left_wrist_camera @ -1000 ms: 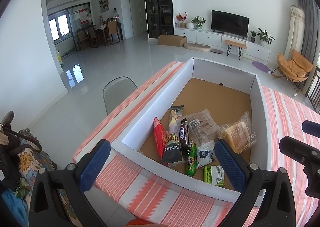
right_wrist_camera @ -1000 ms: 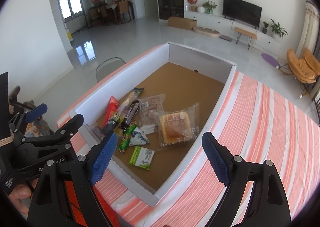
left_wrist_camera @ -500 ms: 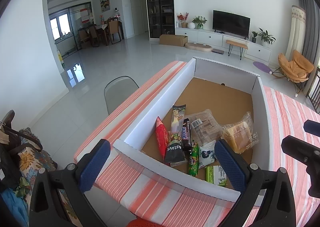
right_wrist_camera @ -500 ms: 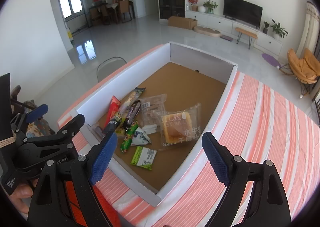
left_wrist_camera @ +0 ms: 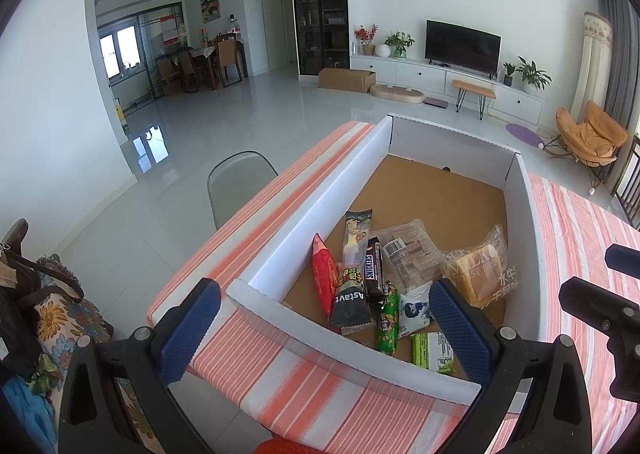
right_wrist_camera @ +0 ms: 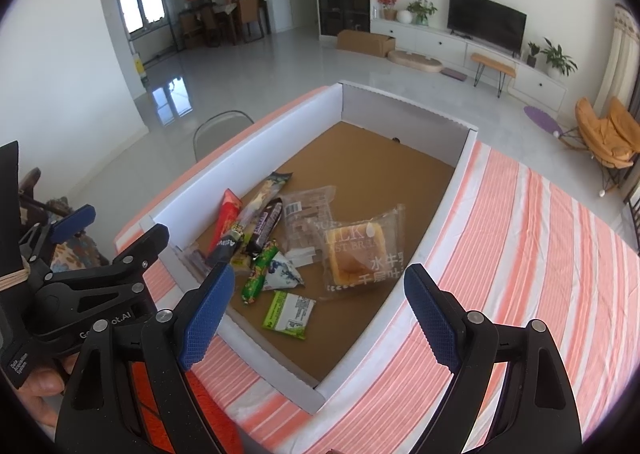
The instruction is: Organize snacks
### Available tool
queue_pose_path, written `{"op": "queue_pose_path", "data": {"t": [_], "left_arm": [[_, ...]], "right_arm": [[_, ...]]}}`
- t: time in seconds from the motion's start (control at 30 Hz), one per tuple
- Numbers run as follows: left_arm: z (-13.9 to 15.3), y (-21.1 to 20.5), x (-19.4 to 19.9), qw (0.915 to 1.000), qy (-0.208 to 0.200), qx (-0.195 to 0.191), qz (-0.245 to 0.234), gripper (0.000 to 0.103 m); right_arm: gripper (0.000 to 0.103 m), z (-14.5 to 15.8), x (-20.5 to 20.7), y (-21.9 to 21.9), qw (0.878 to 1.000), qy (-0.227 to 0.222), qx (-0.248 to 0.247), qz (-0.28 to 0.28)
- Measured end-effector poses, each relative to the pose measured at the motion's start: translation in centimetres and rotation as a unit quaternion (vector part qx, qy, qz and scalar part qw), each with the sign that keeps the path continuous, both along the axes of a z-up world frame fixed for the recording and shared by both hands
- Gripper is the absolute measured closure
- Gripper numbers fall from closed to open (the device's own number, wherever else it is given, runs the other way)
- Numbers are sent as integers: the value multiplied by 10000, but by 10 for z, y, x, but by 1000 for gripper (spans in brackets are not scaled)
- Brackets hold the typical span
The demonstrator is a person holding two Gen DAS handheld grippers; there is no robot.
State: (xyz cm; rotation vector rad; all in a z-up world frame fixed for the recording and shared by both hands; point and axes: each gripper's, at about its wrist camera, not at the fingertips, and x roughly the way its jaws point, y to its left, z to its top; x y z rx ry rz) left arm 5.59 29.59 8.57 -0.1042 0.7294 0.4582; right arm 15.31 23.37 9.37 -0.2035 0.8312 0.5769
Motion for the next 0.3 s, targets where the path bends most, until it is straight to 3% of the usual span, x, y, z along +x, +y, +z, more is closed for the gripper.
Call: {"op": "queue_pose_path", "data": {"t": [0.3], "left_arm": [[4, 2, 1, 9999, -47, -102, 25, 0]], "right_arm": [[14, -1, 2, 0, 10000, 31, 6, -34]]}}
